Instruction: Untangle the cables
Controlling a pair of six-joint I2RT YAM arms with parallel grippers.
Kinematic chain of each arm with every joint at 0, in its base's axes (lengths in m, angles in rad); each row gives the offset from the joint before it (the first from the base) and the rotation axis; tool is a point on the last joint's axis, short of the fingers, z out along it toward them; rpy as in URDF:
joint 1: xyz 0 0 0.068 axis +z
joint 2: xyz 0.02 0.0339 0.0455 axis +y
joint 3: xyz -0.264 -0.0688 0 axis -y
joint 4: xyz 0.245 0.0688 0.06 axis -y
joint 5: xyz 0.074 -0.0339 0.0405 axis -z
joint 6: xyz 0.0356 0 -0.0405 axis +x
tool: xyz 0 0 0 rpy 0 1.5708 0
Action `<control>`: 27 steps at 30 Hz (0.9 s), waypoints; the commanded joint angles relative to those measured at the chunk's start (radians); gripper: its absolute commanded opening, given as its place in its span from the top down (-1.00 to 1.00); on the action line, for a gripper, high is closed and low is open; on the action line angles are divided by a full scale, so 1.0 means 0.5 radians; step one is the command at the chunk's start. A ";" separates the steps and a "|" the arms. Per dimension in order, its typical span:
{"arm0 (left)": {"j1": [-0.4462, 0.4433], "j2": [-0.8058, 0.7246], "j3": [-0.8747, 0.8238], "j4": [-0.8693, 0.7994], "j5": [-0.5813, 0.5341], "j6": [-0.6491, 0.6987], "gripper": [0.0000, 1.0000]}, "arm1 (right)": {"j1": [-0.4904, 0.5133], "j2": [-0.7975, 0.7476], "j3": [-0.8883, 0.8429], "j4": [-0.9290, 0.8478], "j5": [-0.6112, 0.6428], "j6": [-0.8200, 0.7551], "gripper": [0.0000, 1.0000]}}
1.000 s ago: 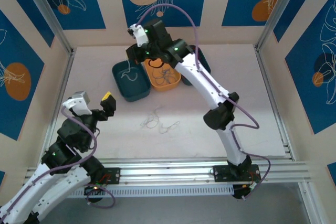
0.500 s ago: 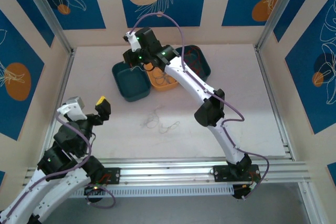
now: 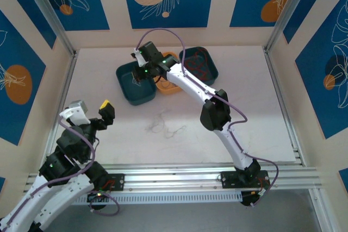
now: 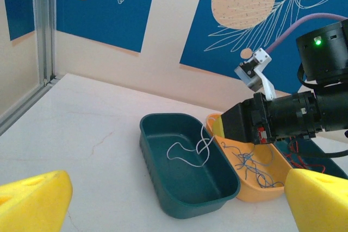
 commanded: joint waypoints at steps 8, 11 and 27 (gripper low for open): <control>0.020 0.251 0.094 -0.065 0.131 -0.043 -1.00 | -0.033 -0.060 -0.015 -0.238 0.058 0.099 0.29; 0.018 0.372 0.137 -0.083 0.200 -0.048 -1.00 | -0.040 -0.146 -0.064 -0.263 0.099 0.112 0.28; 0.320 1.290 0.378 0.039 1.397 0.002 -0.96 | -0.181 -1.284 -1.531 -0.068 0.512 0.547 -0.22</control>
